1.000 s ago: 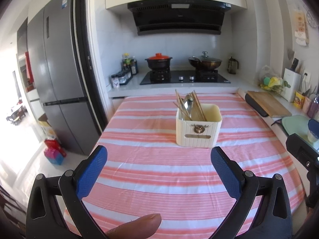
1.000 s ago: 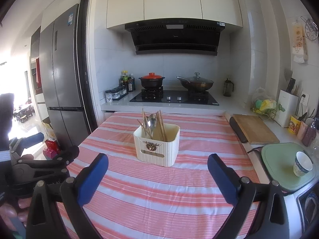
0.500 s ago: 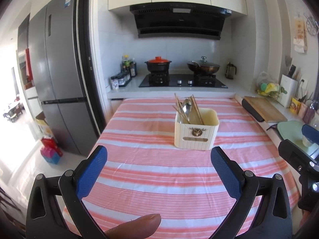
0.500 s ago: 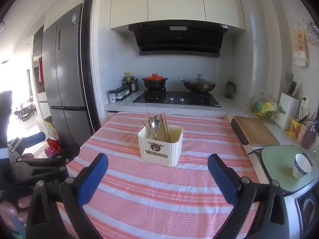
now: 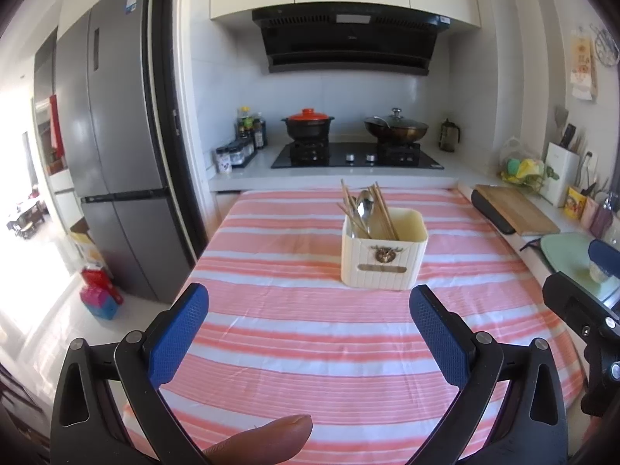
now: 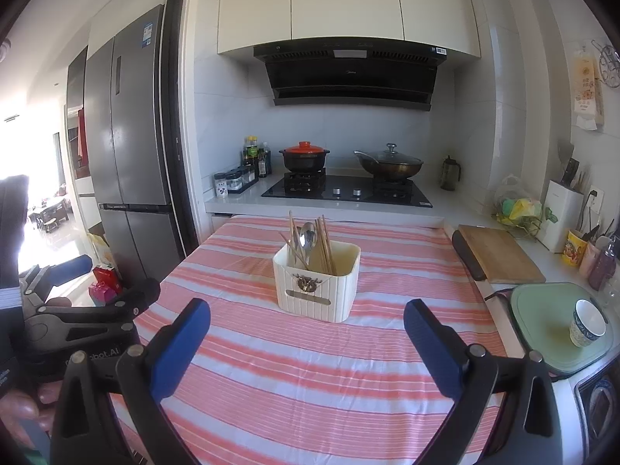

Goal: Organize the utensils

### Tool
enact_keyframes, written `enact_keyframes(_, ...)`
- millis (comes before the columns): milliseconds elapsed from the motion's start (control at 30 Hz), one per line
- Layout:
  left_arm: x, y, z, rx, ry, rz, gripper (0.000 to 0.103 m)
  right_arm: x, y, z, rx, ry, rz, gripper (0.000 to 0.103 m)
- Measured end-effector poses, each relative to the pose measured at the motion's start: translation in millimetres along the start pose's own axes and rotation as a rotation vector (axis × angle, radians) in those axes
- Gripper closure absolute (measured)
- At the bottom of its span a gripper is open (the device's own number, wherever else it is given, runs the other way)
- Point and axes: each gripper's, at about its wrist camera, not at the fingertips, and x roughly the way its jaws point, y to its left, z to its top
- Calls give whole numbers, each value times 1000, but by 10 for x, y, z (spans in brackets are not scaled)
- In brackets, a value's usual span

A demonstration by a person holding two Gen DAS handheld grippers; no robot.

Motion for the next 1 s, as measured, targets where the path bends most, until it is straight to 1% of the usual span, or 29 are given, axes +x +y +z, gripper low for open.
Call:
enact_keyframes(167,2,-1,2,7,1,2,0,-21,28,-17,-2,-3,12,1)
enact_keyframes(1000,-17,34,-8,8,-4,-3,0,-89,26,20,-15,-11,20,1)
